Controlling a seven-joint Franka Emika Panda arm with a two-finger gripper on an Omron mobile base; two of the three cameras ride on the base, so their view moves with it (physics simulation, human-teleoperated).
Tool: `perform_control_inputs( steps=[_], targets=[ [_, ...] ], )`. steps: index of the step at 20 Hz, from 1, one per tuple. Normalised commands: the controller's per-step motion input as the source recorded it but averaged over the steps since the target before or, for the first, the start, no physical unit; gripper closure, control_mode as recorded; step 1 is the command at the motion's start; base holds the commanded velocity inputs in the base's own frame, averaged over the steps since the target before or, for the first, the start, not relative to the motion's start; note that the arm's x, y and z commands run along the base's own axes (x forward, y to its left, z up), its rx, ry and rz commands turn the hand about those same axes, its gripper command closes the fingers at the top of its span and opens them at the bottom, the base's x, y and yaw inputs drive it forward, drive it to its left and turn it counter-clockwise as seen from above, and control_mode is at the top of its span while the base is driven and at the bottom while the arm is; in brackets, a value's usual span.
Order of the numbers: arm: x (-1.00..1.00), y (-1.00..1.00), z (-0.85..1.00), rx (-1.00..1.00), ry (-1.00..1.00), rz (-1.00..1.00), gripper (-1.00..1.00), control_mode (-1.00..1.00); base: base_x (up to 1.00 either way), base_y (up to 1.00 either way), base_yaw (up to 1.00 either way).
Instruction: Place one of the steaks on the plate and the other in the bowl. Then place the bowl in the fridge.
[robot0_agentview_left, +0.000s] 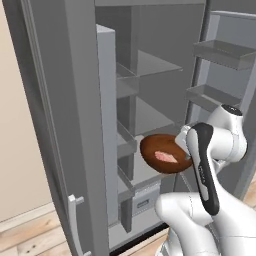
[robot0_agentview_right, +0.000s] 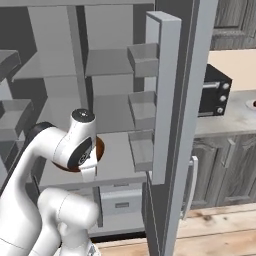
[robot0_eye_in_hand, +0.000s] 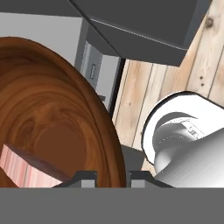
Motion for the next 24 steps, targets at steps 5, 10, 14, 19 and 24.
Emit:
perform_control_inputs(
  steps=[5,10,14,19,24],
  targets=[
    [0.0,0.0,0.0,0.0,0.0,0.0,1.0,1.0,0.36,-0.04,0.0],
    [0.0,0.0,0.0,0.0,0.0,0.0,1.0,1.0,0.27,-0.05,0.0],
    [0.0,0.0,0.0,0.0,0.0,0.0,1.0,1.0,0.51,-0.2,0.0],
    [0.0,0.0,0.0,0.0,0.0,0.0,1.0,1.0,0.44,-0.07,0.0],
    [0.0,0.0,0.0,0.0,0.0,0.0,1.0,1.0,0.23,0.01,0.0]
  ],
)
